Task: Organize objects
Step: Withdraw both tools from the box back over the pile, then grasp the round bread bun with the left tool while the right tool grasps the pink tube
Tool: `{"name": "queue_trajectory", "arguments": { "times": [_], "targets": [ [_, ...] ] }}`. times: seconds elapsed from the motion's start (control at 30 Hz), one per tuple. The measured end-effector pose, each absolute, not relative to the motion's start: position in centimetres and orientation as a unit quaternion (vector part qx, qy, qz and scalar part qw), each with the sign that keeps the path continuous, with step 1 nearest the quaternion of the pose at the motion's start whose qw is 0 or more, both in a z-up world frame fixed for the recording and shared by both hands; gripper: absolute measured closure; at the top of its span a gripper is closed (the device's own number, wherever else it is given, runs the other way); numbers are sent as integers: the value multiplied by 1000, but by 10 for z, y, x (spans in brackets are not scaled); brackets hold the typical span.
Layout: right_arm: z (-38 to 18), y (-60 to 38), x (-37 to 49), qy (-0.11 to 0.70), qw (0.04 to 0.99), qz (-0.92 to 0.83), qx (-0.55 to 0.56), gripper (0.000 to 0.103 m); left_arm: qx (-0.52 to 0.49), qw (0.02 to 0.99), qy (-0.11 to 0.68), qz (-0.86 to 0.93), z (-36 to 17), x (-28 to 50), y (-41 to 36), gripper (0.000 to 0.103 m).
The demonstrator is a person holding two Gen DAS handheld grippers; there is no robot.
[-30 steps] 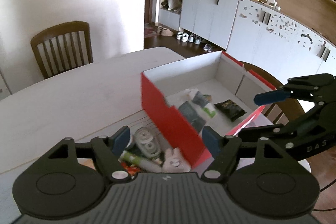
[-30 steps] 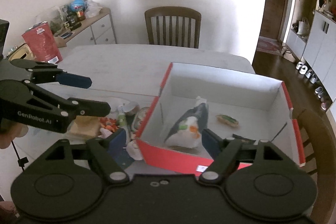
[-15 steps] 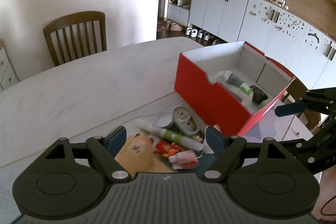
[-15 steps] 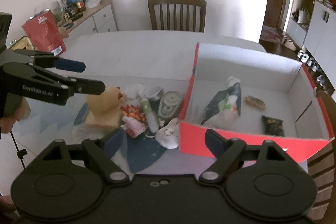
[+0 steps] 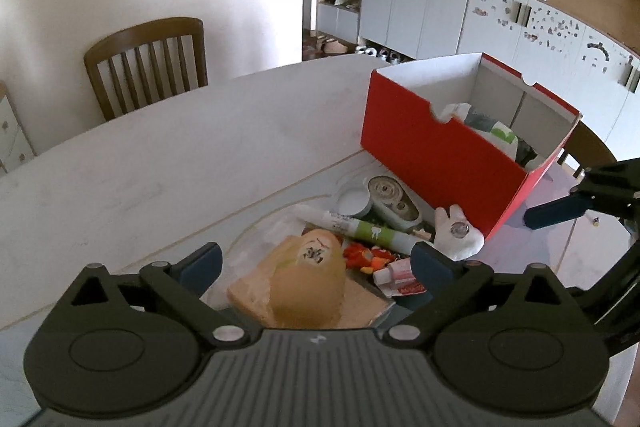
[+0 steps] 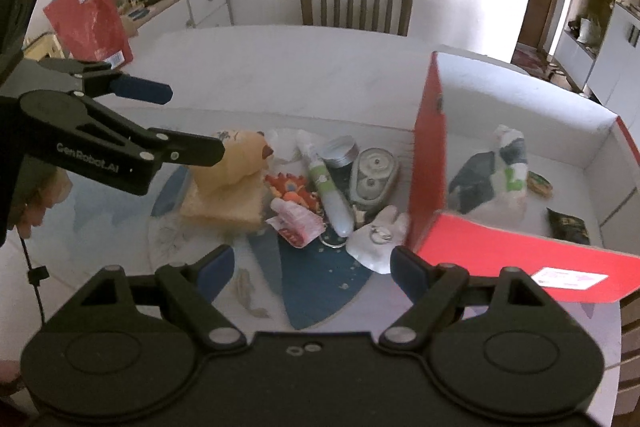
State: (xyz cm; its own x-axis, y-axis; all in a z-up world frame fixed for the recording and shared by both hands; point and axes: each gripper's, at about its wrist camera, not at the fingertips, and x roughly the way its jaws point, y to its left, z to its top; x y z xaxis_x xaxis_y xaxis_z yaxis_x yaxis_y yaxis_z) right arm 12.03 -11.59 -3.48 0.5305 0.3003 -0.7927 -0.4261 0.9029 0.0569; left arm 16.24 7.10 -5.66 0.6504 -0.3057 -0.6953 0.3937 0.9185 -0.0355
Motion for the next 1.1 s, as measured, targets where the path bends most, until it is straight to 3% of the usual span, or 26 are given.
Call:
{"name": "queue_trajectory", "arguments": {
  "times": [0.43,1.1],
  "targets": [
    [-64,-89,138,443,858,237,-105,20,63,893,395,-205,-85,181,77,2],
    [-90,-75,164,453,844,248,-144,55,40,897,395,-193,-96,189,80,3]
  ]
}}
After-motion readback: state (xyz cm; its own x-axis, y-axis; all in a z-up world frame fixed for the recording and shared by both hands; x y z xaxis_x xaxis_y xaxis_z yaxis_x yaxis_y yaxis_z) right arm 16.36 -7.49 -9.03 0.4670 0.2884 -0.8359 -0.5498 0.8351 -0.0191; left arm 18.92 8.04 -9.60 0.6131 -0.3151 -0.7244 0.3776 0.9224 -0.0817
